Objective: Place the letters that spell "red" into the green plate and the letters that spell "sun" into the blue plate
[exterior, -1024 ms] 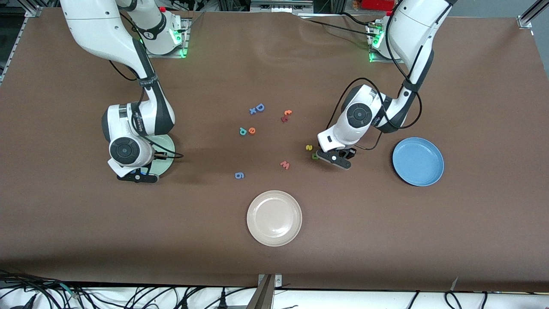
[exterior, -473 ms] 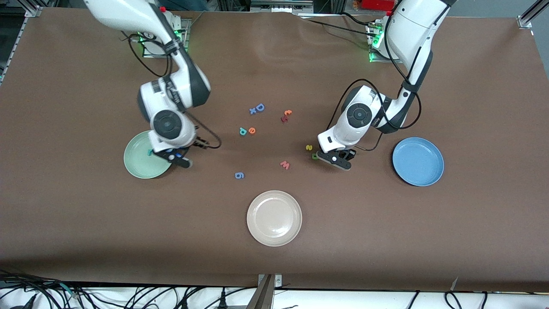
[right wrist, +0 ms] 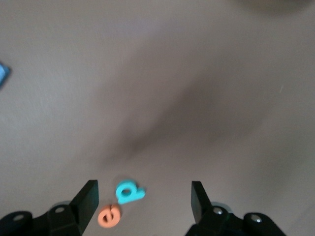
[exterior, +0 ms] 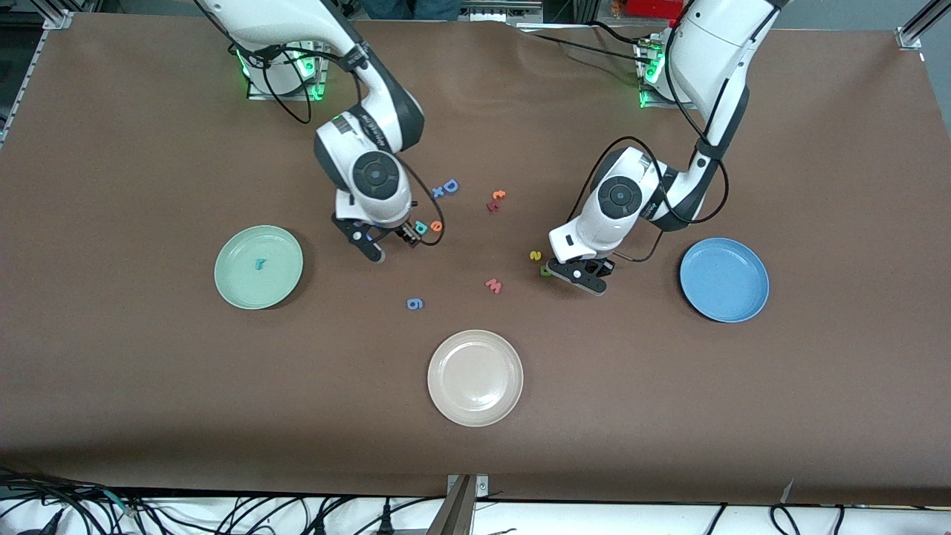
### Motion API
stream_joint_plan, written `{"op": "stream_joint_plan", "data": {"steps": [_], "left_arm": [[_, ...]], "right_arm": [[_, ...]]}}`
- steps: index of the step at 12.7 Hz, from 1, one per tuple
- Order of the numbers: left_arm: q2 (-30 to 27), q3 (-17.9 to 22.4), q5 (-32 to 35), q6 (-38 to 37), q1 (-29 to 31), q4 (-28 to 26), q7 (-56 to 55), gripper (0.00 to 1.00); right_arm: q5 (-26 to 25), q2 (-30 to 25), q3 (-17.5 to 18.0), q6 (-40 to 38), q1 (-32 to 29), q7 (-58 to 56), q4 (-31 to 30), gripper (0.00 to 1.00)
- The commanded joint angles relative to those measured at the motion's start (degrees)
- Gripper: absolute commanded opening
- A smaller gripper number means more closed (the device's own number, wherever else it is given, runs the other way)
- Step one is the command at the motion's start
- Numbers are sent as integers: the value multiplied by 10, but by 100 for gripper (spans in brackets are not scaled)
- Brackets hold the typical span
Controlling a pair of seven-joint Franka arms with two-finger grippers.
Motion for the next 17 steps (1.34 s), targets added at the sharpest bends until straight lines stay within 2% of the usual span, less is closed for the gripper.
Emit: {"op": "stream_joint_plan", "data": {"steps": [1,5,10,13,14,15,17], "left_arm": [[11,17,19,10,-8,2,-10,27],[1,21,14,8,-7,8,-24,26],[-30,38,13,-16,-1,16,-17,24],[-32,50,13,-21,-1,16,-12,24],[-30,50,11,-21,-1,16,-17,31],[-28,50,-19,-21,-1,17,-30,41],[-19,49,-108,-21,-7,22,-56,45]], "right_arm": [[-4,17,-3,28,25,75,-4,84],[-4,22,-3,104,41,135,-39,84],[-6,26,-7,129,43,158,-55,83],[-6,29,-10,136,43,169,-57,77],[-6,29,-10,149,43,173,-64,77],[-6,30,-10,168,43,182,-71,77],[-6,30,-10,178,43,184,-78,77]]}}
